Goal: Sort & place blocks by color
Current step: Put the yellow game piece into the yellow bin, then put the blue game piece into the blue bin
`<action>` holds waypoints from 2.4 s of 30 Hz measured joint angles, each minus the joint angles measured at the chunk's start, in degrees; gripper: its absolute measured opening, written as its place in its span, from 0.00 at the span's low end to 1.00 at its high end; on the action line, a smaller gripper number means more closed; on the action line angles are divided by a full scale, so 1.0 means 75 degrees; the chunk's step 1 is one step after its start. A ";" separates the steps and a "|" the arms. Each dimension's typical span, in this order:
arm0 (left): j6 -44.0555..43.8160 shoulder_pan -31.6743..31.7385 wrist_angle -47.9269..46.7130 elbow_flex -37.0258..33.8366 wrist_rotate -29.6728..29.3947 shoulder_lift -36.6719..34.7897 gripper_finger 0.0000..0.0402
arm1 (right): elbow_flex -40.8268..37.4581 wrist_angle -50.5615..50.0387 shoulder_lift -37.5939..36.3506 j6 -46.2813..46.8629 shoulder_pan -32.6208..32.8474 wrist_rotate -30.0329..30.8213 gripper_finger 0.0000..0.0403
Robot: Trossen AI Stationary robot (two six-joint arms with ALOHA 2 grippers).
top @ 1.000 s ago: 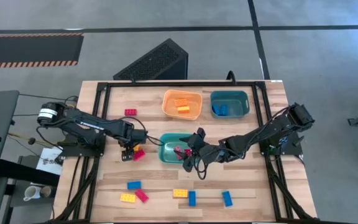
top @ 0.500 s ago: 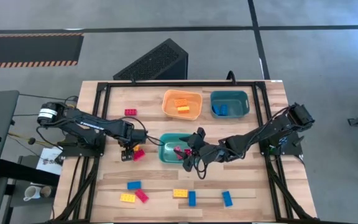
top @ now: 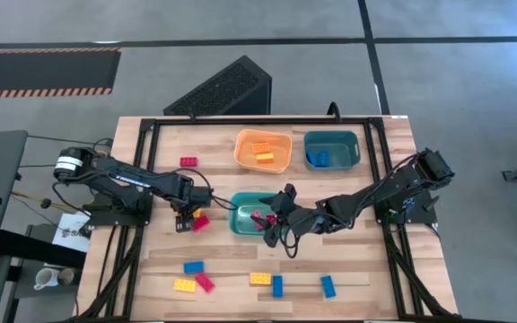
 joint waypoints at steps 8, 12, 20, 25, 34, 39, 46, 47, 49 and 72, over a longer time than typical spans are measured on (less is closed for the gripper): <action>0.0422 0.0278 -0.1354 0.1194 -0.0666 0.0035 0.26 | 0.0000 0.0004 0.0000 0.0000 0.0000 -0.0003 0.75; 0.0979 0.0462 -0.2001 0.2147 -0.1349 0.0035 0.26 | 0.0123 -0.0253 0.0003 -0.0007 0.0030 -0.0011 0.75; 0.2533 0.1505 -0.1103 0.3561 -0.1462 0.0020 0.26 | 0.0726 -0.1013 -0.0194 -0.0392 0.0465 -0.0126 0.75; 0.3480 0.2508 0.0623 0.3822 -0.0581 0.0262 0.26 | 0.0739 -0.0940 -0.0465 -0.0777 0.0789 0.0419 0.75; 0.4154 0.3278 0.0901 0.5335 0.0311 0.2204 0.26 | 0.0729 -0.1018 -0.0525 -0.0810 0.0831 0.0627 0.75; 0.4267 0.3454 0.0837 0.5943 0.0310 0.2883 0.32 | 0.0729 -0.1153 -0.0525 -0.0801 0.0833 0.0629 0.75; 0.4045 0.3781 0.0787 0.6030 0.0171 0.2868 0.51 | 0.0729 -0.1190 -0.0522 -0.0801 0.0852 0.0632 0.75; 0.4032 0.3813 0.0762 0.6030 0.0180 0.2828 0.53 | 0.0729 -0.1183 -0.0522 -0.0801 0.0851 0.0635 0.75; 0.3978 0.3896 0.0643 0.6030 0.0226 0.2685 0.57 | 0.0729 -0.1202 -0.0522 -0.0801 0.0851 0.0635 0.75; 0.0810 0.1679 0.5662 0.0448 0.0480 -0.3558 0.45 | 0.0726 -0.1169 -0.0519 -0.0796 0.0804 0.1431 0.75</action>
